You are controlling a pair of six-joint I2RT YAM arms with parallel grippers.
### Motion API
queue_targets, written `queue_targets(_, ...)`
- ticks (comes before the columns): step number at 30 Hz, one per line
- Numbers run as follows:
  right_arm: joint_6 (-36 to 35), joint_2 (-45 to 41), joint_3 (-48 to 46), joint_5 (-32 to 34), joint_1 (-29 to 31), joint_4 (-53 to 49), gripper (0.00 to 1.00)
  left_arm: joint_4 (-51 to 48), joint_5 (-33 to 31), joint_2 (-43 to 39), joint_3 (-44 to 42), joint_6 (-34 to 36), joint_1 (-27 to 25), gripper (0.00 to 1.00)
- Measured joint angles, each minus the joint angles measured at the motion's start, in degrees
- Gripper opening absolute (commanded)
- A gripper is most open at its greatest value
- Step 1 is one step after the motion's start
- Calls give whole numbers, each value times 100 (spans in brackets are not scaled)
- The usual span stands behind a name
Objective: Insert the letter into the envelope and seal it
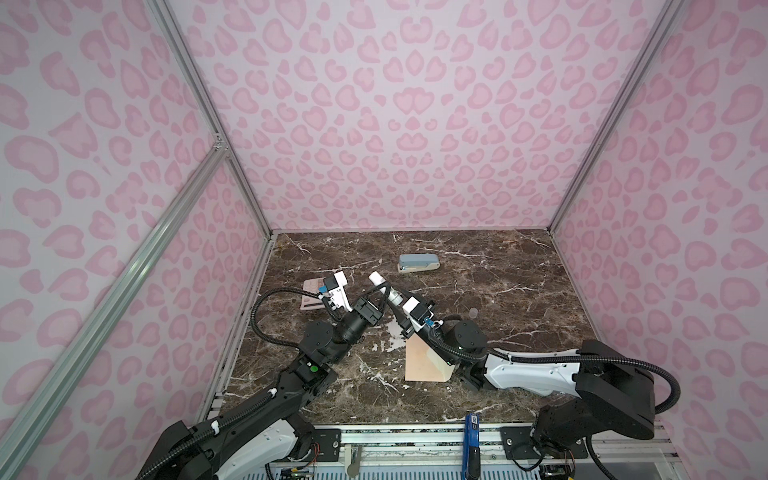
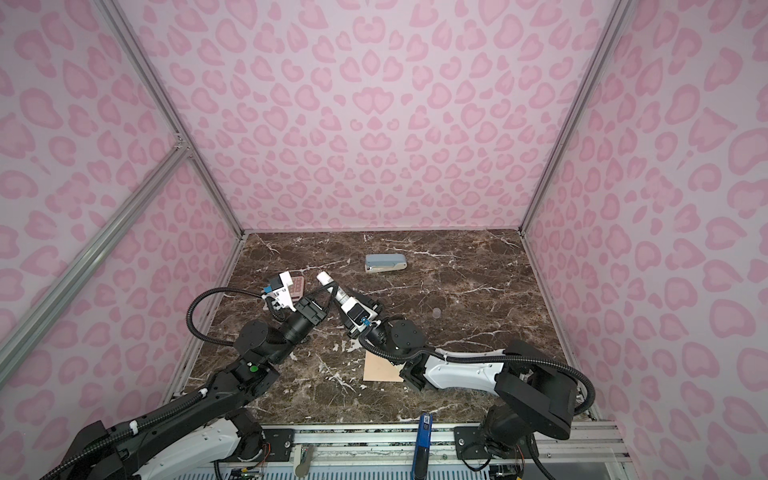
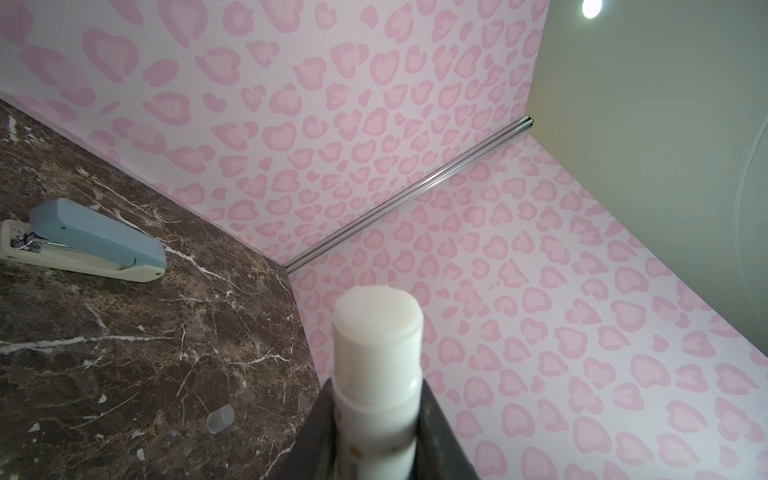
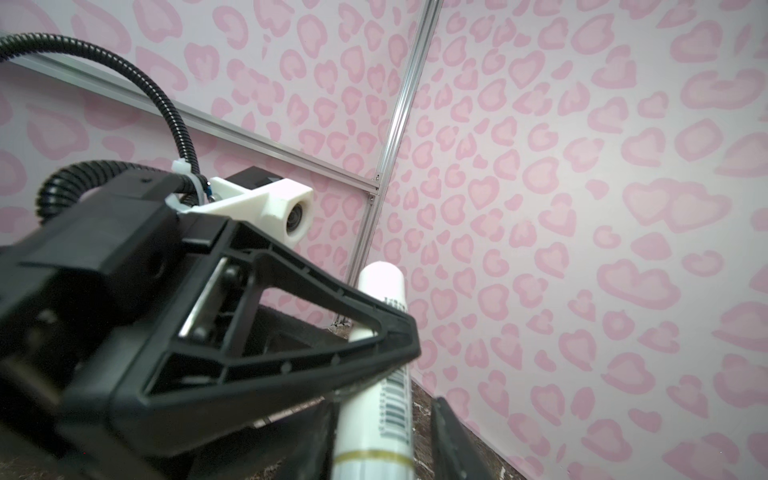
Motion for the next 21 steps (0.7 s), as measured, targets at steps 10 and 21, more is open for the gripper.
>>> queue_targets(10, -44, 13, 72, 26, -9, -48, 13, 179, 9, 144, 0, -262, -17, 28)
queue_targets(21, -61, -542, -205, -162, -17, -564, 11, -92, 131, -212, 52, -136, -31, 55)
